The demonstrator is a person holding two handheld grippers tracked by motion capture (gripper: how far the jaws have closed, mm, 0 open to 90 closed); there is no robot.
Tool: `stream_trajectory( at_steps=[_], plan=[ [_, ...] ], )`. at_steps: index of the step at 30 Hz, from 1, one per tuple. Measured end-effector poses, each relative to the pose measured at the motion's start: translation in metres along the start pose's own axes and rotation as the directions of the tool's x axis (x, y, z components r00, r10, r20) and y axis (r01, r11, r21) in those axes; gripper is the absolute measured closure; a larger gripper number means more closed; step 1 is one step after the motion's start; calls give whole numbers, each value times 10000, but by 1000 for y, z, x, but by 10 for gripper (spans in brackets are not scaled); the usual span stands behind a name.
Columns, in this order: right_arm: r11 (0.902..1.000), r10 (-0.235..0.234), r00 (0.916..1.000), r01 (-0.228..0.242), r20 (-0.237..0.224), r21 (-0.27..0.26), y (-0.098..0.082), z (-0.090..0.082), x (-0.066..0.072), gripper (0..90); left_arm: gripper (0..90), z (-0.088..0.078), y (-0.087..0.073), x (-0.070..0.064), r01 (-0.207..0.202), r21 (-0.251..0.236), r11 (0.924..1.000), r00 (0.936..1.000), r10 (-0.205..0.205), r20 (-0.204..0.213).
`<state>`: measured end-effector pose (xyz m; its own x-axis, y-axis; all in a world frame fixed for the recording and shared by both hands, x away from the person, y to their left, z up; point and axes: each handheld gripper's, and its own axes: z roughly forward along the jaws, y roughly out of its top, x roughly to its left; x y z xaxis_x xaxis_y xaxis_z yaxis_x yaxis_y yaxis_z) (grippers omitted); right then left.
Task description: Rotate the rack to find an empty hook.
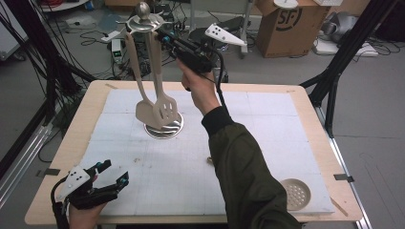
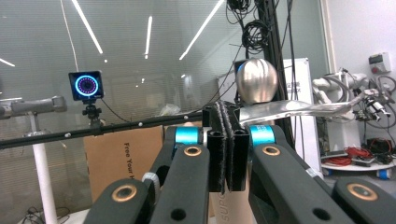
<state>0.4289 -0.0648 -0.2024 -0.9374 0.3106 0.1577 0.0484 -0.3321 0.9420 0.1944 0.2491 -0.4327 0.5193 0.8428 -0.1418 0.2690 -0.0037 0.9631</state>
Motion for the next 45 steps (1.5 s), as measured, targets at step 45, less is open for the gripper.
stream_trajectory(
  at_steps=[45],
  plan=[
    [9994,-245,9992,236,328,250,-9,6,14,812,202,4,3,-3,-99,-76,9999,9996,101,250]
  ],
)
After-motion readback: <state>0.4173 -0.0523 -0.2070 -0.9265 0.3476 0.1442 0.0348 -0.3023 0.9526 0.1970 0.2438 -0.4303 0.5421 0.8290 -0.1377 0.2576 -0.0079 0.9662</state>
